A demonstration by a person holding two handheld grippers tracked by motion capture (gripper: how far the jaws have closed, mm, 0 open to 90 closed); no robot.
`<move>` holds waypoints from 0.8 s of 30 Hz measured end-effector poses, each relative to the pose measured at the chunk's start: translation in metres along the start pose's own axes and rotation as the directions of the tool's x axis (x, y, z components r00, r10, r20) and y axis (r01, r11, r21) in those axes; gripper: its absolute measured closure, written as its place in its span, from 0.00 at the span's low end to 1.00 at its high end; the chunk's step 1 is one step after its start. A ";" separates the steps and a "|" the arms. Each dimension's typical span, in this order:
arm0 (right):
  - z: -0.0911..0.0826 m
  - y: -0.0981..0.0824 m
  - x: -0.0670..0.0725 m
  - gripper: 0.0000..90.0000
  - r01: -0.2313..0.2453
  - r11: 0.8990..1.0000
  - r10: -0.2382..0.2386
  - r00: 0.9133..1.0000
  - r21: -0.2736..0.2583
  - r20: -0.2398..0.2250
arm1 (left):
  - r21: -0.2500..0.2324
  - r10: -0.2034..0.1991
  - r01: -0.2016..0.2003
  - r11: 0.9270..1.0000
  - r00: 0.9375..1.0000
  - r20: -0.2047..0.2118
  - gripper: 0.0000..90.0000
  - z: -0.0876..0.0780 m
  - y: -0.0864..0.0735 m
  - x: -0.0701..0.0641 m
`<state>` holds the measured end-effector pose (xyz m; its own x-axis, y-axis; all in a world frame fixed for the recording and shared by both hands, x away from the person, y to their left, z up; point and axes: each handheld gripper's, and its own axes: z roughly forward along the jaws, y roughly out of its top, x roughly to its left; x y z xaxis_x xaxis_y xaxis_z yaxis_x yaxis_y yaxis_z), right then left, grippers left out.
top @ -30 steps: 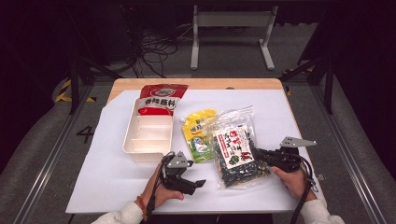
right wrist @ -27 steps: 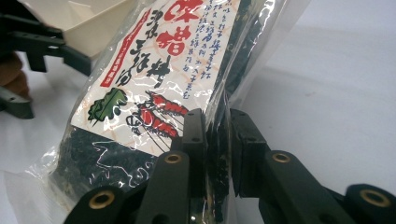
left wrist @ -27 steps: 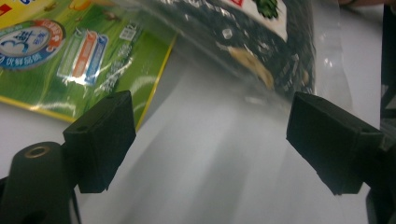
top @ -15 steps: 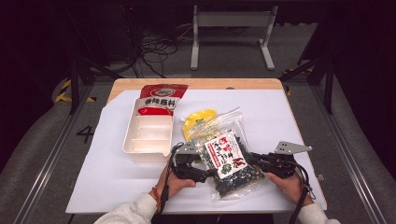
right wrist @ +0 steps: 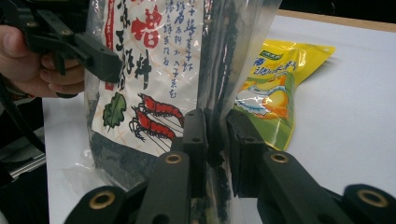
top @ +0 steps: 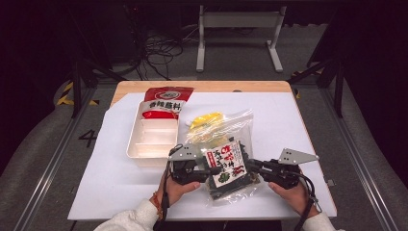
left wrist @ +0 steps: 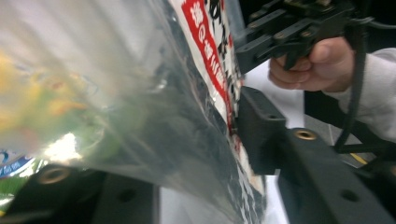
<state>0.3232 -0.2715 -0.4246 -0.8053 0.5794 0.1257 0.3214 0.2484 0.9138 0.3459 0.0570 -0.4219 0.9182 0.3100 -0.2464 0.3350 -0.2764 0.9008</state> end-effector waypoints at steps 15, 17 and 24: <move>-0.008 0.007 0.017 0.60 0.019 1.000 -0.019 0.999 0.012 0.042 | -0.055 0.100 -0.098 0.994 0.994 0.038 0.86 -0.021 0.016 -0.014; -0.011 0.006 0.019 0.58 0.023 0.999 -0.025 0.998 0.028 0.055 | -0.061 0.100 -0.097 0.993 0.994 0.048 0.86 -0.024 0.018 -0.014; -0.012 -0.001 0.025 0.57 0.037 0.997 -0.040 0.998 0.067 0.052 | -0.071 0.116 -0.113 0.991 0.992 0.041 0.86 -0.028 0.020 -0.015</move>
<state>0.2962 -0.2669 -0.4179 -0.7905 0.6087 0.0682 0.3242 0.3213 0.8898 0.3332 0.0726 -0.3902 0.9588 0.2384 -0.1547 0.2134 -0.2443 0.9459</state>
